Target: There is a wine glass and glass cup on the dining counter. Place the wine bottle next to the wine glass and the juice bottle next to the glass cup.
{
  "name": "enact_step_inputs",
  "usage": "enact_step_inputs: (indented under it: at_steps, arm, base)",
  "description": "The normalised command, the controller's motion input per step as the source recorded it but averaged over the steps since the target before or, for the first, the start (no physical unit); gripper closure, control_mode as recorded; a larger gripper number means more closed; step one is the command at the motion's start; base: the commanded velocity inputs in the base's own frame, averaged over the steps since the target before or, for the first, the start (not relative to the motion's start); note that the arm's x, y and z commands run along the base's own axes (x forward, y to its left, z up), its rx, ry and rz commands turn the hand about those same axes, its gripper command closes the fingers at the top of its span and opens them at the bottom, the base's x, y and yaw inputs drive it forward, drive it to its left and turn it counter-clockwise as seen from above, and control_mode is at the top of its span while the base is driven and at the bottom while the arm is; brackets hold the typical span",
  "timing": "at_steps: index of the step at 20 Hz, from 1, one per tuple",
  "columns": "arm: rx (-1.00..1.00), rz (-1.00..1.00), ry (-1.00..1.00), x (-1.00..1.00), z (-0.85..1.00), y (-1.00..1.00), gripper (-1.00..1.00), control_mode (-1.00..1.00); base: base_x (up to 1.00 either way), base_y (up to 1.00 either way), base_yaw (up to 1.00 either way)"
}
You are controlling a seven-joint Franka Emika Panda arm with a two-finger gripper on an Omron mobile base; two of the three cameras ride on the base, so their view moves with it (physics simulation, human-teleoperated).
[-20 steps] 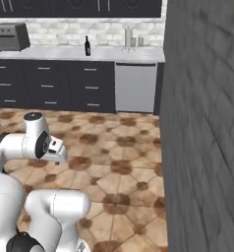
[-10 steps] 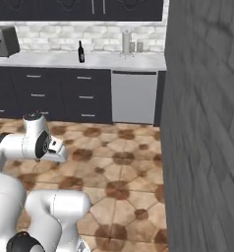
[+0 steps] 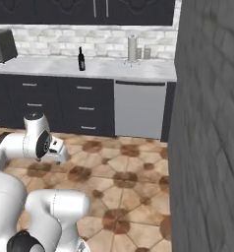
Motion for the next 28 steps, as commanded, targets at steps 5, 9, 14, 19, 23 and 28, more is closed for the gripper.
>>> enact_step_inputs:
  at_steps: [5,9,14,19,23,28]
  arm:
    - [0.0,0.0,0.0,0.0,0.0,0.0,-1.0,1.0]
    - [0.0,0.0,0.0,0.0,0.0,0.0,-1.0,1.0]
    - [0.0,0.0,0.0,0.0,0.0,0.0,-1.0,1.0]
    - [0.0,0.0,0.0,0.0,0.0,0.0,-1.0,1.0]
    - [0.0,0.0,0.0,0.0,0.0,0.0,-1.0,1.0]
    - [0.0,0.0,0.0,0.0,0.0,0.0,-1.0,1.0]
  base:
    - [0.94,0.01,0.07]
    - [0.94,0.08,0.0]
    - [0.94,0.14,0.0]
    - [0.94,0.23,0.0]
    - [0.94,0.34,-0.02]
    - [0.93,0.39,0.0]
